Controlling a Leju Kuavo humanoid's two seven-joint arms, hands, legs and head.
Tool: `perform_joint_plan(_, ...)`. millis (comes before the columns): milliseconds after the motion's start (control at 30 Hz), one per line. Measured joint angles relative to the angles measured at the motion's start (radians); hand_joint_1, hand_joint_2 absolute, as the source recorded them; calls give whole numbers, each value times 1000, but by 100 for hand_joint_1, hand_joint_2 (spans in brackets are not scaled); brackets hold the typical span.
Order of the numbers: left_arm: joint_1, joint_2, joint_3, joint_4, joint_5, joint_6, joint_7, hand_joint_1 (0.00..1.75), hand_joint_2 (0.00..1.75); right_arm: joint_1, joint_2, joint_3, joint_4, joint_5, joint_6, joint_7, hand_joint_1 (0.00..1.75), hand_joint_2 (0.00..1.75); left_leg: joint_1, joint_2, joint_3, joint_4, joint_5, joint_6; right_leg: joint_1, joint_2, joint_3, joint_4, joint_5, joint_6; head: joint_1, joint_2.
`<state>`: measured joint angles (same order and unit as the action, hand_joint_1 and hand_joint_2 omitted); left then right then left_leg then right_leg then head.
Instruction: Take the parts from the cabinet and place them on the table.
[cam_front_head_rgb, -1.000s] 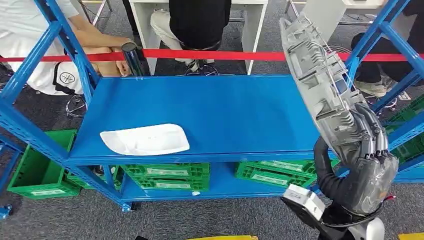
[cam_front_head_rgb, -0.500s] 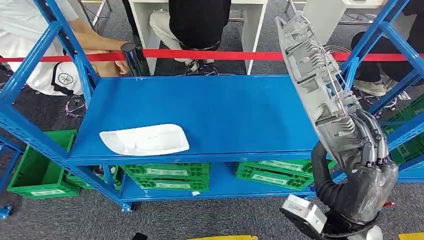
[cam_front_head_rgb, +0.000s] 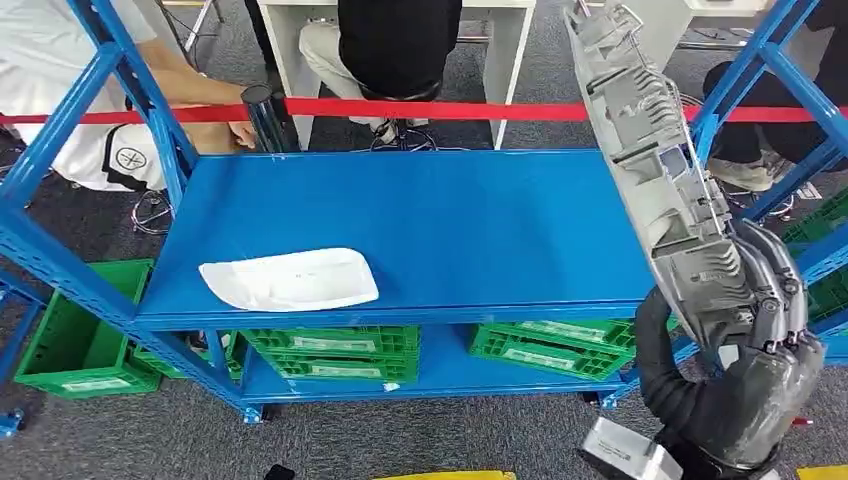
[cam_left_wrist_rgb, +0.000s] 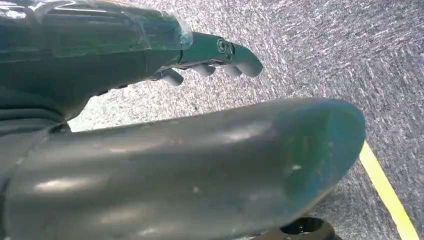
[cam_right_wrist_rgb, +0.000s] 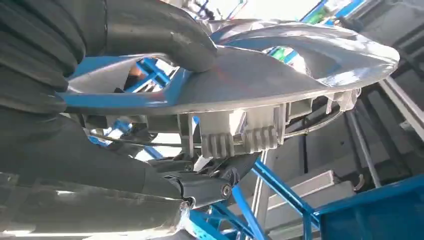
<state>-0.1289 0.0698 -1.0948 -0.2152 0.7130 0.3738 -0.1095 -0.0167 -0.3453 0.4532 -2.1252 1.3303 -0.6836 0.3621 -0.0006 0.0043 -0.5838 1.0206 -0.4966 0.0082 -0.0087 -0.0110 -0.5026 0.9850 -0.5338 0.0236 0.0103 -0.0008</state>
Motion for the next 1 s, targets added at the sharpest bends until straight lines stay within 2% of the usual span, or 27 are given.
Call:
perform_joint_plan(167,0,-1,0,0,0,-6,-2,0,0,25,37,-19,-40,-149,-1,-132,175,175,0,-3,0,0,0,0,0,-1,0,0,-1,0,0,0)
perform_joint_plan(333,0,-1,0,0,-8,-10,-5,0,0,61,84,-40,-80,-373,-4,-297,175,175,0,-5,0,0,-1,-1,0,-1,0,0,-2,0,0,0)
perform_joint_plan(700,0,-4,0,0,-19,-24,10,0,0,86,113,-53,-138,-655,-8,-395,175,175,0,-6,0,0,-1,-1,0,-1,0,0,-3,0,0,0)
perform_joint_plan(1000,0,-7,0,0,-25,-25,8,0,0,102,122,-71,-171,-746,-8,-443,175,175,0,-6,0,0,-1,-1,0,-1,0,0,-3,0,0,0)
